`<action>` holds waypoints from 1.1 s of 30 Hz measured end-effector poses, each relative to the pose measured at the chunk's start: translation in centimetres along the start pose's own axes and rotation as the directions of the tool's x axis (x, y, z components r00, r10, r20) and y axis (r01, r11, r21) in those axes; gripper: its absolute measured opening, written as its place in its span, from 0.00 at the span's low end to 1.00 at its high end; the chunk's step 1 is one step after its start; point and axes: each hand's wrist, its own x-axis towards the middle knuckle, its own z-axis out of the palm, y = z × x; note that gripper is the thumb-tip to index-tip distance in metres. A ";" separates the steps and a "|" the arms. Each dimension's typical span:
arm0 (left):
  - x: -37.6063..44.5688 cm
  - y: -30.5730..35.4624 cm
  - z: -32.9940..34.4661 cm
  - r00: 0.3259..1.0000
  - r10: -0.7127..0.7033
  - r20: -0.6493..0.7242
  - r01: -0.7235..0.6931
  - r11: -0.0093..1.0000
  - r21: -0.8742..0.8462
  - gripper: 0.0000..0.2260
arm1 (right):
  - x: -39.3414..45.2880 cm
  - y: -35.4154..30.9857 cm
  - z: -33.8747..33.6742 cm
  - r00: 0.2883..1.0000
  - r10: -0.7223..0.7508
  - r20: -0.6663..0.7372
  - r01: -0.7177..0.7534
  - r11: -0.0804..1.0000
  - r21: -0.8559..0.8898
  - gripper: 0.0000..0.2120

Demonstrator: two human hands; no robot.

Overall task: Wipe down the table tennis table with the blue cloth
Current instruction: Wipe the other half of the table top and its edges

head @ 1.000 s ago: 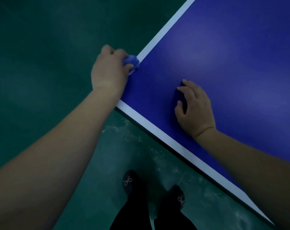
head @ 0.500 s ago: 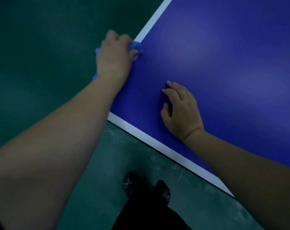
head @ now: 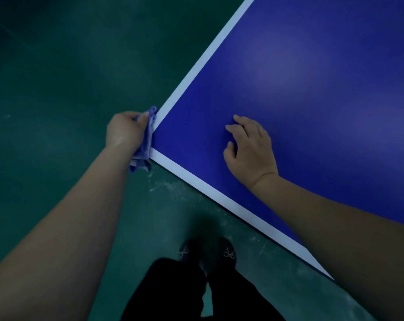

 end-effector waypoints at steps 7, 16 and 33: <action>2.8 -0.9 -1.1 0.948 -0.048 0.316 0.092 0.988 -0.126 0.16 | 3.3 -1.9 0.8 0.996 0.086 -0.026 -0.085 0.996 0.033 0.15; 7.4 -1.6 3.1 0.866 0.106 0.488 -0.026 0.985 -0.168 0.10 | 14.0 -7.3 4.9 0.832 0.520 -0.193 -0.513 0.854 0.088 0.20; 6.7 -3.5 2.8 0.803 0.250 0.542 0.028 0.891 -0.453 0.05 | 15.0 -8.2 5.8 0.770 0.560 -0.305 -0.604 0.795 -0.064 0.20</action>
